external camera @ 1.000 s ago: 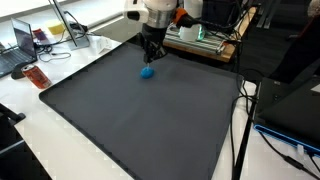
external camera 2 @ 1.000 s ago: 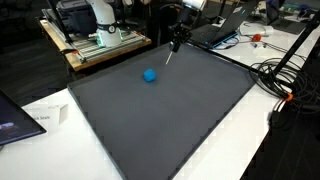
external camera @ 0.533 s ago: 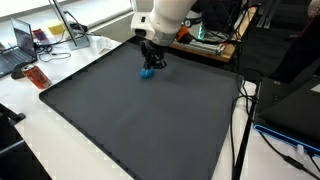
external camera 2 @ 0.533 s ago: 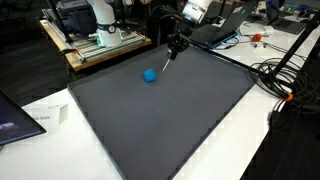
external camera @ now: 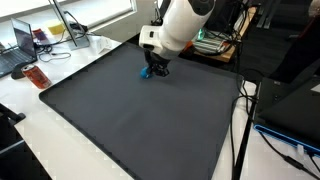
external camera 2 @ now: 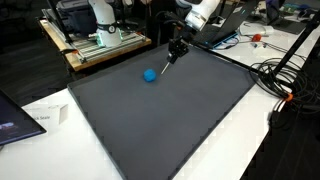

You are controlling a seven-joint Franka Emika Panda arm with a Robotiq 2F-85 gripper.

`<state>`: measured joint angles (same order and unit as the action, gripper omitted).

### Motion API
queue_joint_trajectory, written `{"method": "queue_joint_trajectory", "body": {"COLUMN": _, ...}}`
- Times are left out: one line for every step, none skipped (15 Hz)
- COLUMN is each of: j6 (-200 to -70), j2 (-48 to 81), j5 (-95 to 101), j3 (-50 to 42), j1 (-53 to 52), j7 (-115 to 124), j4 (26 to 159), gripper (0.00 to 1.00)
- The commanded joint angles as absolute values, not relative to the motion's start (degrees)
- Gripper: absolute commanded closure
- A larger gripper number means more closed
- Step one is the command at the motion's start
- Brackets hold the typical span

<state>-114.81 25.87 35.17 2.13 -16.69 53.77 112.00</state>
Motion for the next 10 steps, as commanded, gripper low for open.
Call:
{"method": "queue_joint_trajectory", "body": {"j6": -110.47, "j2": 28.73, "j5": 37.53, "j3": 1.29, "j1": -18.61, "j7": 56.17, "j4": 108.91, "gripper": 0.97}}
{"method": "queue_joint_trajectory", "body": {"j6": -109.62, "j2": 29.34, "j5": 37.93, "j3": 1.23, "j1": -18.87, "j7": 56.52, "j4": 108.37, "gripper": 0.97}}
{"method": "queue_joint_trajectory", "body": {"j6": -109.02, "j2": 29.91, "j5": 38.1, "j3": 1.28, "j1": -18.95, "j7": 56.6, "j4": 107.91, "gripper": 0.97}}
{"method": "queue_joint_trajectory", "body": {"j6": -108.33, "j2": 30.44, "j5": 38.29, "j3": 1.3, "j1": -19.08, "j7": 56.75, "j4": 107.46, "gripper": 0.97}}
{"method": "queue_joint_trajectory", "body": {"j6": -107.73, "j2": 30.98, "j5": 38.55, "j3": 1.26, "j1": -19.2, "j7": 56.98, "j4": 107.02, "gripper": 0.97}}
{"method": "queue_joint_trajectory", "body": {"j6": -107.4, "j2": 31.31, "j5": 38.68, "j3": 1.37, "j1": -19.16, "j7": 56.98, "j4": 106.75, "gripper": 0.97}}
{"method": "queue_joint_trajectory", "body": {"j6": -107.08, "j2": 31.49, "j5": 38.89, "j3": 1.39, "j1": -19.2, "j7": 57.07, "j4": 106.57, "gripper": 0.97}}
{"method": "queue_joint_trajectory", "body": {"j6": -107.47, "j2": 31.28, "j5": 38.66, "j3": 1.56, "j1": -18.97, "j7": 56.76, "j4": 106.66, "gripper": 0.97}}
{"method": "queue_joint_trajectory", "body": {"j6": -107.29, "j2": 30.85, "j5": 38.41, "j3": 1.65, "j1": -18.91, "j7": 56.54, "j4": 106.69, "gripper": 0.97}}
{"method": "queue_joint_trajectory", "body": {"j6": -107.42, "j2": 30.19, "j5": 37.81, "j3": 1.85, "j1": -18.68, "j7": 56.16, "j4": 106.85, "gripper": 0.97}}
